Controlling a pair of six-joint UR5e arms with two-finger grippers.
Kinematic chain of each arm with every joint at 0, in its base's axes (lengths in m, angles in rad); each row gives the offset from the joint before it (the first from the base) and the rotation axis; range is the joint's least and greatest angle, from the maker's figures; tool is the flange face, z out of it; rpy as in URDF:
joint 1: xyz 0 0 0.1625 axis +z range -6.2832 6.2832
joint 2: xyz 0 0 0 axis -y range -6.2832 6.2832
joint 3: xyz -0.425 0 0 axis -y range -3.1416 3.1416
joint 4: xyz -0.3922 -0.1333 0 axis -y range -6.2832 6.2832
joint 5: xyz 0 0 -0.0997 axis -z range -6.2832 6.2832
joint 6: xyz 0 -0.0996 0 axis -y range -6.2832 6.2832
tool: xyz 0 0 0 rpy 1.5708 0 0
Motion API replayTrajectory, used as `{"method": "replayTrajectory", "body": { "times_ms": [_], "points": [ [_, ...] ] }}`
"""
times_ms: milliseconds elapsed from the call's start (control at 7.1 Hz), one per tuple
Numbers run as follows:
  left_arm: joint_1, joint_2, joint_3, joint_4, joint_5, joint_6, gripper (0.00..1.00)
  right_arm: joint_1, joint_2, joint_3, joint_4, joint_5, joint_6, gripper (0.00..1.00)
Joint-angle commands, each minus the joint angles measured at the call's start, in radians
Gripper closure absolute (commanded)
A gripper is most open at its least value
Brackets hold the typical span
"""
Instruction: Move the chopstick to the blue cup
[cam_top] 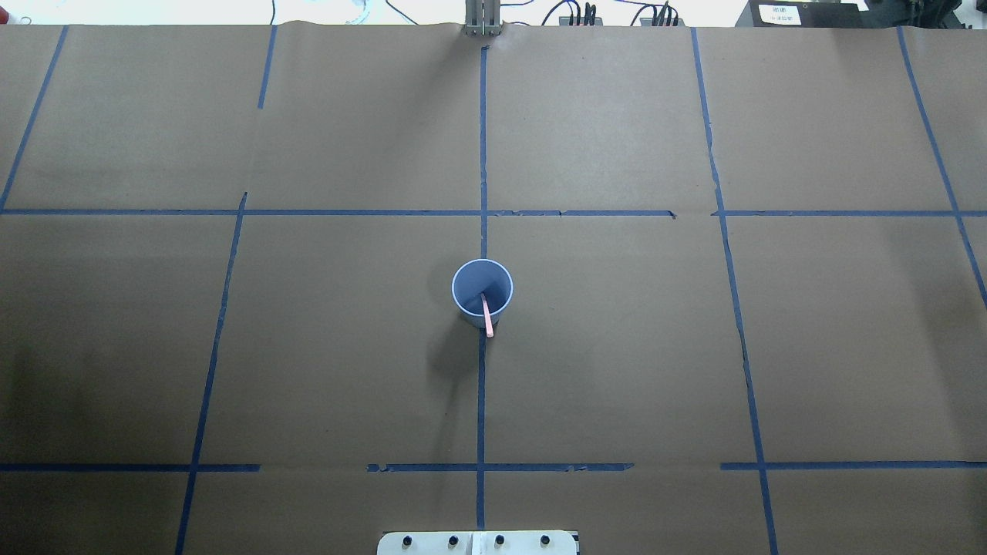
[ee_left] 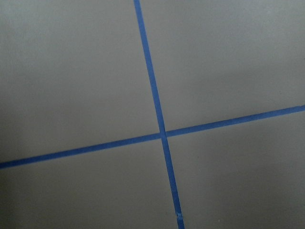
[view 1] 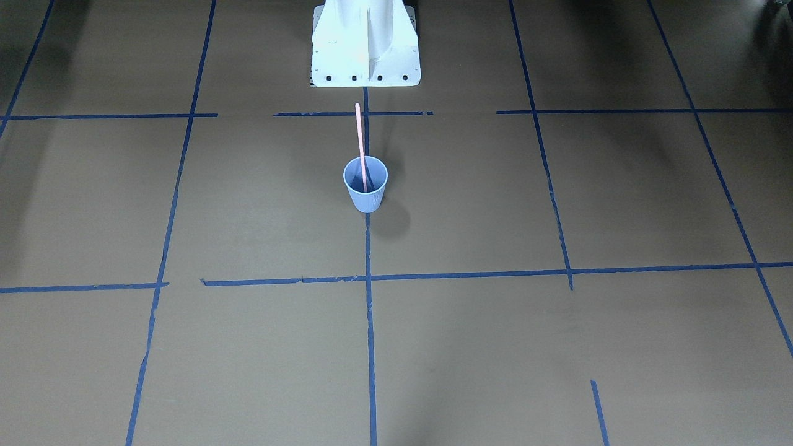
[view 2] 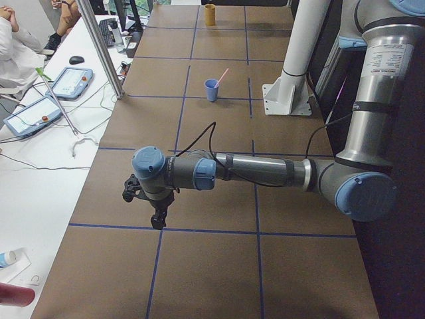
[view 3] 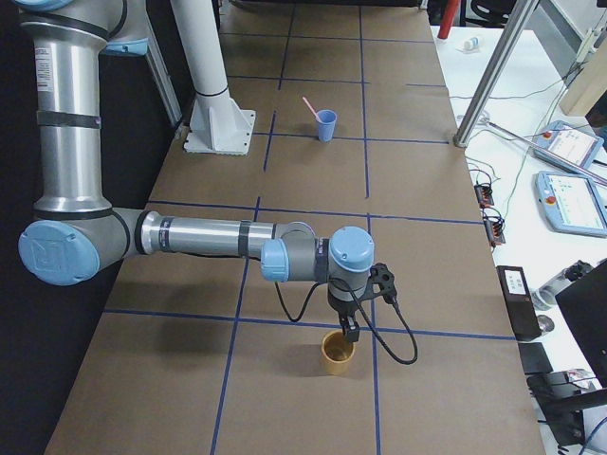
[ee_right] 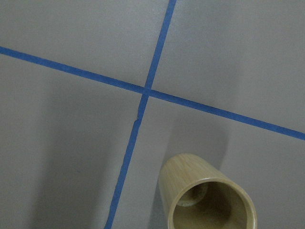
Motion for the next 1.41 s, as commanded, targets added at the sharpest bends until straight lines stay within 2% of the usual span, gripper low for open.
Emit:
{"method": "replayTrajectory", "body": {
  "times_ms": [0, 282, 423, 563, 704, 845, 1268],
  "points": [
    [0.006, 0.045, -0.031, 0.047, 0.012, -0.008, 0.00, -0.007, 0.015, 0.011, -0.009, 0.002, 0.009, 0.00],
    [-0.002, 0.107, -0.062, 0.036, -0.001, 0.001, 0.00, -0.010, 0.015, 0.028, -0.014, 0.018, 0.010, 0.00],
    [-0.001, 0.215, -0.154, 0.033, -0.002, -0.005, 0.00, -0.031, 0.025, 0.028, -0.022, 0.015, 0.021, 0.00],
    [-0.001, 0.249, -0.210, 0.036, -0.002, -0.008, 0.00, -0.031, 0.051, 0.037, -0.086, 0.034, 0.023, 0.00],
    [-0.001, 0.251, -0.209, 0.041, -0.002, -0.008, 0.00, -0.031, 0.096, 0.042, -0.167, 0.042, 0.021, 0.00],
    [0.003, 0.241, -0.203, 0.036, -0.001, -0.007, 0.00, -0.031, 0.120, 0.040, -0.198, 0.038, 0.017, 0.00],
    [0.003, 0.153, -0.177, 0.050, 0.010, -0.010, 0.00, -0.031, 0.122, 0.043, -0.210, 0.050, 0.006, 0.00]
  ]
}}
